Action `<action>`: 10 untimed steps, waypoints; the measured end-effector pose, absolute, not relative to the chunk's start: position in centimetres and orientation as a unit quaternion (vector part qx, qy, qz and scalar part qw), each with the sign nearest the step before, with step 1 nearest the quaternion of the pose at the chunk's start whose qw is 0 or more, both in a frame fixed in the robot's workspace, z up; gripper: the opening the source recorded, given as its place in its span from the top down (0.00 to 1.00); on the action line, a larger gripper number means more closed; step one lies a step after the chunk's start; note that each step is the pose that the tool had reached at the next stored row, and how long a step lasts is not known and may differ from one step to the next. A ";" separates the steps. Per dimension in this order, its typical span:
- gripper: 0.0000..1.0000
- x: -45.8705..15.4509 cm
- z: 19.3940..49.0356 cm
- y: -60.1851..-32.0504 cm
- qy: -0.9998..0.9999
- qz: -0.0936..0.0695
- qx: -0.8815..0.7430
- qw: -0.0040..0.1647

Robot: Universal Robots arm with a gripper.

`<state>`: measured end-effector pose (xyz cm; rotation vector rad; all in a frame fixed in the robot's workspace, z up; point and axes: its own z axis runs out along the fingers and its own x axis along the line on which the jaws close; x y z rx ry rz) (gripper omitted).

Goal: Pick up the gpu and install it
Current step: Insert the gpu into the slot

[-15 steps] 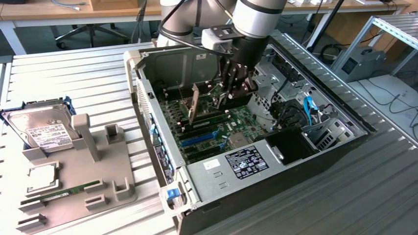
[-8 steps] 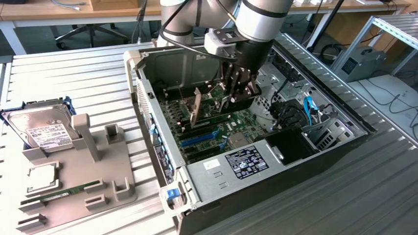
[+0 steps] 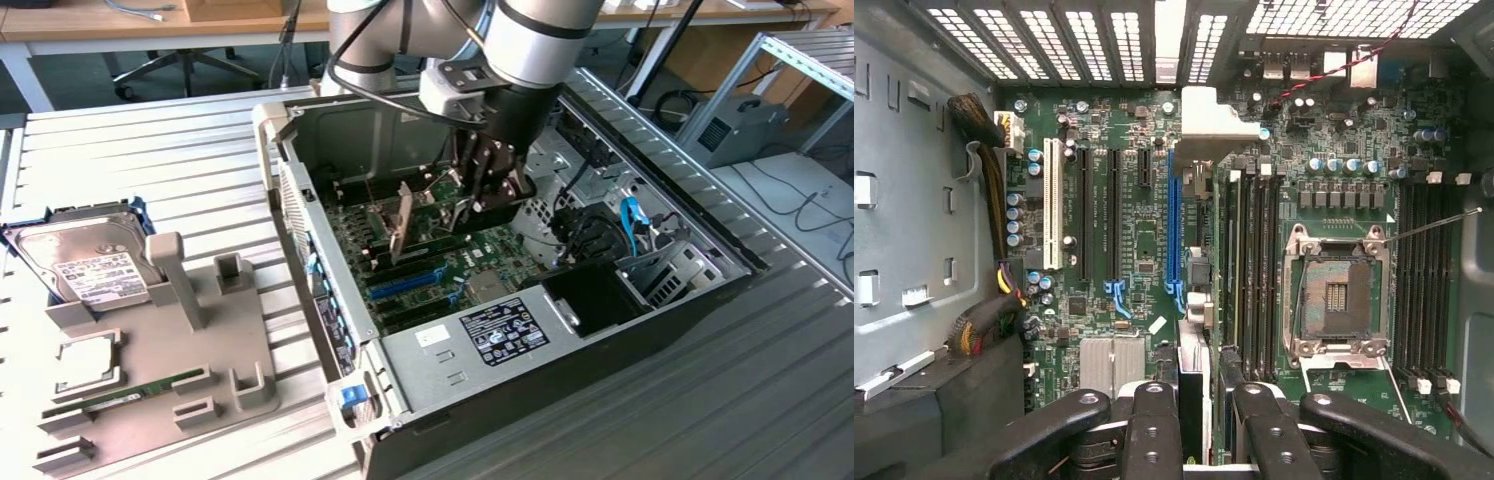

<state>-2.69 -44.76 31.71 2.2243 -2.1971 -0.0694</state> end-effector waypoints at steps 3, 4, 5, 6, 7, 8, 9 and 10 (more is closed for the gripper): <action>0.74 -2.7 31.7 -44.9 -0.703 -0.022 0.711 0.007; 0.74 -2.7 31.7 -45.0 -0.703 -0.022 0.711 0.007; 0.74 -2.7 31.7 -45.1 -0.703 -0.022 0.711 0.007; 0.74 -2.7 31.7 -45.2 -0.703 -0.022 0.711 0.007; 0.74 -2.7 31.7 -45.2 -0.703 -0.022 0.711 0.007; 0.74 -2.7 31.7 -45.3 -0.703 -0.022 0.711 0.007; 0.74 -2.7 31.7 -45.3 -0.703 -0.022 0.711 0.007; 0.74 -2.7 31.7 -45.4 -0.703 -0.022 0.711 0.007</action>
